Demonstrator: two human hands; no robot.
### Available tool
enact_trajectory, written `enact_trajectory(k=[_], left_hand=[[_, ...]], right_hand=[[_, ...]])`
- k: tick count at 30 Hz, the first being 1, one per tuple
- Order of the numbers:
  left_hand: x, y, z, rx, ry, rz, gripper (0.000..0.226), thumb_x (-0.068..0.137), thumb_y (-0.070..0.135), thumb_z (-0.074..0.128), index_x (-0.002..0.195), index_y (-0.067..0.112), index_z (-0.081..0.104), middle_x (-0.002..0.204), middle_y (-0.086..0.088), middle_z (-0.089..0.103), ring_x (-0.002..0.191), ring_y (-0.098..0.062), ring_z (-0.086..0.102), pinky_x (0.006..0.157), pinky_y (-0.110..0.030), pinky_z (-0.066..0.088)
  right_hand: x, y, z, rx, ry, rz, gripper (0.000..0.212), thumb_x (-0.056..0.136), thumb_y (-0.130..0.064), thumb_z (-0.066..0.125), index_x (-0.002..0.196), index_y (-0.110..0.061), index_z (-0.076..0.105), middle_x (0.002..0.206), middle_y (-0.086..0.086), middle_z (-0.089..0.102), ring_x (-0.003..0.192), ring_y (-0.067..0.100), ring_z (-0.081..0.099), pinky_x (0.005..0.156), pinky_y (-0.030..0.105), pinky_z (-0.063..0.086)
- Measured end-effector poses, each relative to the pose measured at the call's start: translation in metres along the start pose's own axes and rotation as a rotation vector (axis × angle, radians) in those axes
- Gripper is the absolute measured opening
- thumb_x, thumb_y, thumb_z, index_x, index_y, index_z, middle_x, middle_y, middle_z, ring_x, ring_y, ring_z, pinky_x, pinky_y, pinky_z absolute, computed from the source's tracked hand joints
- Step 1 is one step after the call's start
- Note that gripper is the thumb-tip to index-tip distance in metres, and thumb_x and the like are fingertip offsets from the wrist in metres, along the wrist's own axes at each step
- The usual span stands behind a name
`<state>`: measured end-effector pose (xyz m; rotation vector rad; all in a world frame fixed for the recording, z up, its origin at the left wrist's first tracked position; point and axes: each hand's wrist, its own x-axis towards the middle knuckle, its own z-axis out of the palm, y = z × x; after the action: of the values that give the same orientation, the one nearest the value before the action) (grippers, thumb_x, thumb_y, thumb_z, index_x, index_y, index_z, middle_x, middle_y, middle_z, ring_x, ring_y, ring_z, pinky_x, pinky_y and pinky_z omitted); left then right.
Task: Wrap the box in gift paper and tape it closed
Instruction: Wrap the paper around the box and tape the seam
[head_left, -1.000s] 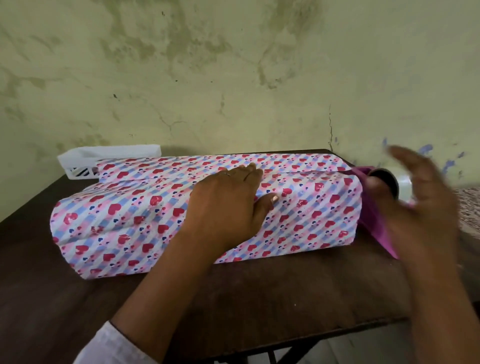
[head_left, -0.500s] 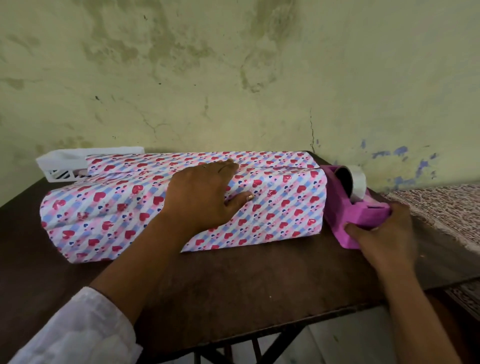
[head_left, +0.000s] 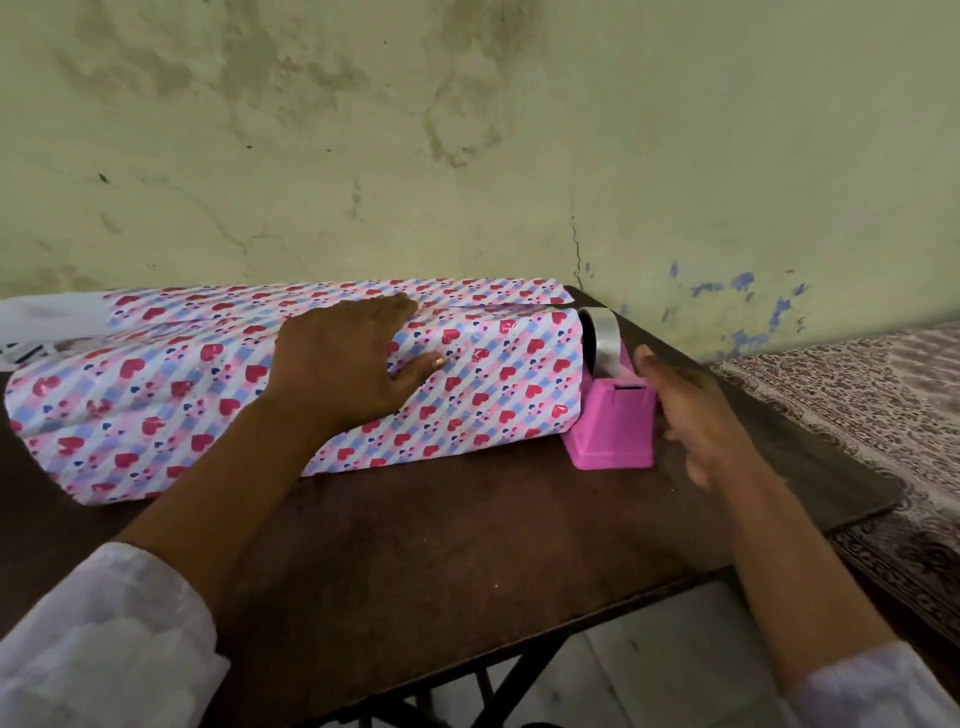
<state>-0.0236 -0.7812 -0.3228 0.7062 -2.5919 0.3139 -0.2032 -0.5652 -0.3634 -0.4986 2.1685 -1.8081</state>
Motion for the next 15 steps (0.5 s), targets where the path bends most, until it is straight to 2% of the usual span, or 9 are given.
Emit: enact_trajectory(k=[3,6,9,13,15], left_hand=[[0.001,0.001,-0.001,0.002,-0.016,-0.012,0.085,0.074,0.078,0.020,0.145,0.032,0.031,0.148,0.008,0.036,0.135,-0.019,0.038,0.101,-0.041,0.040],[0.001,0.000,0.001,0.003,0.003,-0.007,0.086,0.075,0.081,0.019,0.144,0.031,0.033,0.147,0.008,0.038,0.133,-0.020,0.041,0.099,-0.042,0.041],[0.002,0.000,0.002,0.003,-0.006,-0.014,0.086,0.075,0.082,0.022,0.144,0.032,0.032,0.147,0.008,0.038,0.134,-0.020,0.040,0.099,-0.043,0.041],[0.004,0.002,0.001,-0.004,-0.005,-0.019,0.083,0.074,0.075,0.027,0.144,0.032,0.033,0.147,0.007,0.038,0.133,-0.022,0.041,0.098,-0.044,0.042],[0.003,0.002,0.002,0.011,-0.016,-0.029,0.084,0.073,0.076,0.025,0.145,0.032,0.032,0.148,0.007,0.037,0.133,-0.023,0.041,0.098,-0.045,0.041]], right_hand=[[0.009,-0.010,0.006,0.110,0.060,0.034,0.018,0.082,-0.016,0.066,0.097,-0.006,0.064,0.086,0.007,0.064,0.077,0.019,0.057,0.062,0.030,0.041],[0.010,-0.005,0.011,0.338,0.198,-0.004,0.014,0.073,-0.009,0.069,0.086,-0.007,0.067,0.070,-0.001,0.067,0.067,0.015,0.060,0.059,0.024,0.043],[0.004,0.009,0.018,0.540,0.291,-0.067,0.015,0.075,-0.006,0.067,0.089,-0.005,0.065,0.055,-0.009,0.065,0.048,0.002,0.059,0.042,0.011,0.039],[0.003,0.012,0.022,0.655,0.311,-0.149,0.006,0.077,-0.007,0.068,0.081,-0.008,0.064,0.066,-0.004,0.065,0.054,0.009,0.061,0.051,0.018,0.044],[0.004,0.011,0.023,0.643,0.304,-0.231,0.012,0.079,-0.007,0.067,0.070,-0.016,0.065,0.077,0.005,0.063,0.060,0.015,0.060,0.053,0.021,0.046]])
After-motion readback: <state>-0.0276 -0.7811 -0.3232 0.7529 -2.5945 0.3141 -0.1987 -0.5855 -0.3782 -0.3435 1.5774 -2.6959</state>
